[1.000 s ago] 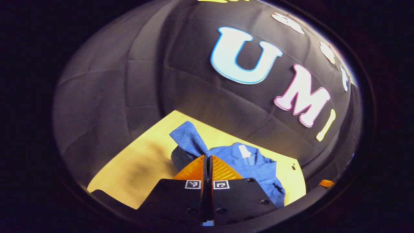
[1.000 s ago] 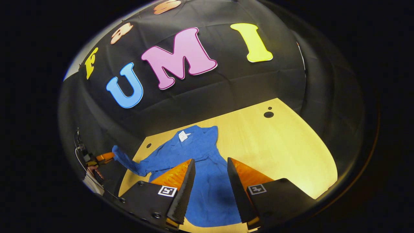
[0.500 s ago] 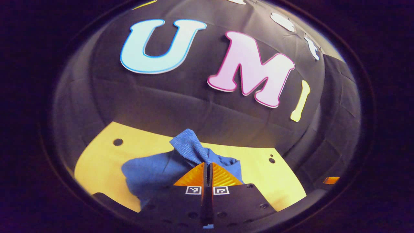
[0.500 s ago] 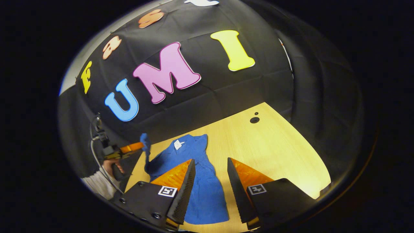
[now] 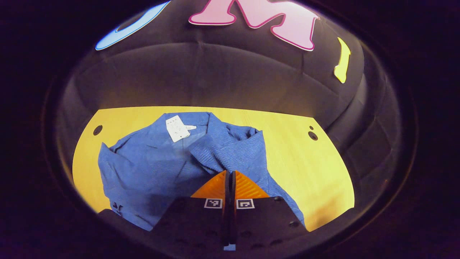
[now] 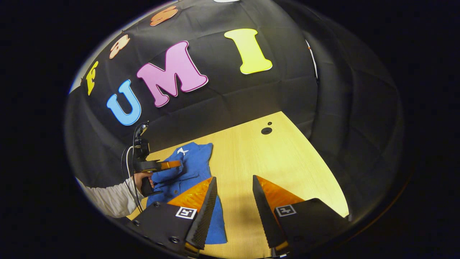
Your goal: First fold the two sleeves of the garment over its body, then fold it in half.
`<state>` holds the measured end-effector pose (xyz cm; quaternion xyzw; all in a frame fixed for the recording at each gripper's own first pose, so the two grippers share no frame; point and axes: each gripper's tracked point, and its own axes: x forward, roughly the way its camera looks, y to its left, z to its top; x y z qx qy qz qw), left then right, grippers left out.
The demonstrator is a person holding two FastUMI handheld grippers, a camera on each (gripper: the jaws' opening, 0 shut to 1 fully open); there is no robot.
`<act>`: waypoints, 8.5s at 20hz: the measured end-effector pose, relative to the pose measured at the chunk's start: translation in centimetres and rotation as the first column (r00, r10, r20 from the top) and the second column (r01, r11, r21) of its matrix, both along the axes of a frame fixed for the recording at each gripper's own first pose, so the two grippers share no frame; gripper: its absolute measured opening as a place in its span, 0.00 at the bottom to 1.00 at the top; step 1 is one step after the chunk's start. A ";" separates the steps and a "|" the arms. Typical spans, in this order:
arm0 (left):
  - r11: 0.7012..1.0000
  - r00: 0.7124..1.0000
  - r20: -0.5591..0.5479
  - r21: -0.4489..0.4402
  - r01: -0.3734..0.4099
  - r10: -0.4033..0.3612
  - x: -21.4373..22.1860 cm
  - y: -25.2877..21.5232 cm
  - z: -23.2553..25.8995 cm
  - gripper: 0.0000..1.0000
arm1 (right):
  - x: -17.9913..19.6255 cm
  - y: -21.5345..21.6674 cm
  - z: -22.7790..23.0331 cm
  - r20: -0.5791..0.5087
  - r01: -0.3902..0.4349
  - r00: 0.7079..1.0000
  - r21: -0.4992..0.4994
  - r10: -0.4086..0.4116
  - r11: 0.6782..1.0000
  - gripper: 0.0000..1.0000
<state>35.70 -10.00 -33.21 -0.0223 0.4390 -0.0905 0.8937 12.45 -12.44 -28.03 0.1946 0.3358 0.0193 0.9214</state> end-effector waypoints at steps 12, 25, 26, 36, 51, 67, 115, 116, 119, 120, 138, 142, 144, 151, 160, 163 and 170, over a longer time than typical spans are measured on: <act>0.977 0.985 0.097 -0.146 0.155 -0.142 -0.8 -5.9 3.9 0.84 | 1.0 3.9 -2.9 -0.045 -0.109 0.993 -0.013 0.108 0.994 0.65; 0.971 0.970 -0.092 0.104 -0.216 0.226 -24.4 14.7 5.6 0.85 | -5.1 15.9 -6.9 -0.168 -0.293 0.939 0.070 0.301 0.954 0.65; 0.965 0.954 -0.149 0.092 -0.247 0.258 -26.3 15.7 4.6 0.84 | -6.0 16.9 -7.5 -0.203 -0.298 0.927 0.109 0.314 0.948 0.65; 0.906 0.750 -0.531 0.086 -0.415 0.394 -36.7 19.4 -2.0 0.85 | -11.6 18.1 -13.3 -0.516 -0.259 0.799 0.170 0.309 0.951 0.66; 0.939 0.689 -0.660 0.076 -0.336 0.300 -36.8 16.7 -3.6 0.83 | -14.9 15.0 -19.1 -0.737 -0.210 0.624 0.164 0.262 0.964 0.65; 0.964 0.695 -0.667 0.198 -0.179 0.267 -36.9 15.4 -4.4 0.83 | -16.2 15.8 -20.3 -0.789 -0.396 0.588 -0.090 0.177 0.914 0.83; 0.969 0.904 -0.382 -0.075 -0.236 0.191 4.1 21.7 7.1 0.00 | 30.1 22.6 -9.2 -0.336 -0.149 0.929 0.050 0.157 0.988 0.00; 0.958 0.887 -0.410 -0.095 -0.272 0.211 4.6 21.8 6.2 0.00 | 31.2 23.1 -10.5 -0.339 -0.167 0.926 0.029 0.167 0.986 0.00; 0.945 0.853 -0.460 -0.078 -0.318 0.249 5.7 22.5 3.0 0.00 | 33.0 24.0 -14.1 -0.350 -0.200 0.919 -0.010 0.184 0.980 0.00; 0.950 0.844 -0.477 -0.057 -0.306 0.244 5.8 22.6 2.3 0.00 | 33.1 24.1 -15.0 -0.362 -0.199 0.914 -0.006 0.183 0.980 0.00; 0.922 0.918 0.097 0.009 -0.388 0.385 9.9 24.9 10.4 0.85 | 36.2 20.4 -0.9 0.139 -0.187 0.964 -0.251 0.226 0.950 0.95; 0.940 0.903 0.297 0.049 -0.338 0.309 6.6 21.3 15.2 0.85 | 30.5 22.8 6.8 0.244 -0.224 0.923 -0.290 0.298 0.931 0.96; 0.947 0.883 0.387 0.066 -0.313 0.265 2.9 19.5 18.6 0.84 | 26.7 24.0 9.8 0.288 -0.229 0.902 -0.313 0.322 0.922 0.95; 0.959 0.793 0.590 0.106 -0.263 0.152 -8.8 13.8 25.3 0.84 | 11.6 26.2 16.8 0.402 -0.104 0.881 -0.349 0.249 0.931 0.95; 0.968 0.622 0.772 0.038 -0.249 0.129 -22.9 7.3 31.4 0.82 | -1.3 25.7 22.1 0.507 -0.062 0.831 -0.325 0.229 0.944 0.94; 0.934 0.598 0.775 0.029 -0.357 0.204 -27.2 6.7 32.5 0.80 | -4.4 26.1 24.9 0.577 -0.120 0.765 -0.307 0.285 0.944 0.94; 0.902 0.579 0.744 -0.074 -0.426 0.334 -32.8 2.4 31.2 0.82 | -9.3 21.8 27.3 0.646 -0.141 0.701 -0.290 0.302 0.947 0.94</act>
